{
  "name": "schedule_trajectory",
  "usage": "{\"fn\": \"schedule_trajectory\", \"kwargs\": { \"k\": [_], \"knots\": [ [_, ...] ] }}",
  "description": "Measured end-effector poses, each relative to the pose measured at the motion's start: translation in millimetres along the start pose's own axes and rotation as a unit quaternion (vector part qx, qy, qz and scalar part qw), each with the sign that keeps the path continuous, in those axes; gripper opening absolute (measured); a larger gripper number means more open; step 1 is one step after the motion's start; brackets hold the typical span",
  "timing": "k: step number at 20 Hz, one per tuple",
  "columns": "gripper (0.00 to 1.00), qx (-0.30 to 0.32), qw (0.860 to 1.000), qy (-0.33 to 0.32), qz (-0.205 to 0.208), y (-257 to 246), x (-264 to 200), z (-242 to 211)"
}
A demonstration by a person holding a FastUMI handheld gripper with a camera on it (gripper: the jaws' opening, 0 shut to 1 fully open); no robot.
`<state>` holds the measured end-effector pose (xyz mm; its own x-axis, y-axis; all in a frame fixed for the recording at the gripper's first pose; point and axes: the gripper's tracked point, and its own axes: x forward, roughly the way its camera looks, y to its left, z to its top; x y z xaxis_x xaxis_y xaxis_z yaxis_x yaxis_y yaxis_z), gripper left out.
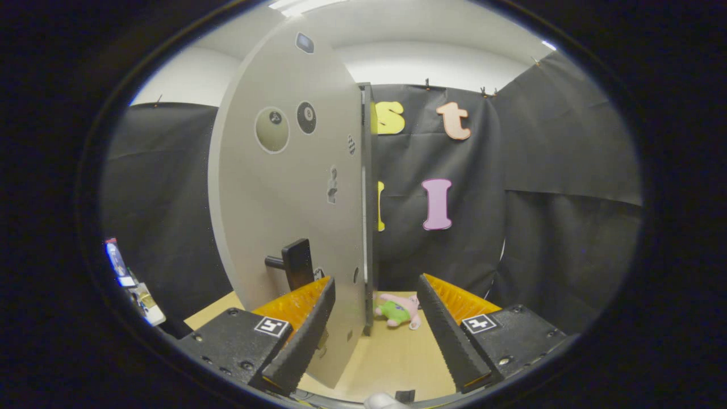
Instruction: Open the shoe cabinet door, grab the shoes and put them into the shoe cabinet, then close the shoe cabinet door.
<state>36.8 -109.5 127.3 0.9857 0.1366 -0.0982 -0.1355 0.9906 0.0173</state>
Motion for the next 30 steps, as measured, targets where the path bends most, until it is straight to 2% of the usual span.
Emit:
{"fn": "schedule_trajectory", "kwargs": {
  "k": [11,15,20,30],
  "knots": [
    [0.96,-0.023,1.000,-0.005,-0.001,113.6,38.3,-0.9],
    [0.99,-0.018,0.999,0.010,0.040,165.2,55.9,-16.4],
    [1.00,-0.008,0.999,0.009,0.052,184.6,48.4,-13.5],
    [1.00,-0.012,1.000,0.004,0.028,171.8,3.4,-3.9]
  ]
}}
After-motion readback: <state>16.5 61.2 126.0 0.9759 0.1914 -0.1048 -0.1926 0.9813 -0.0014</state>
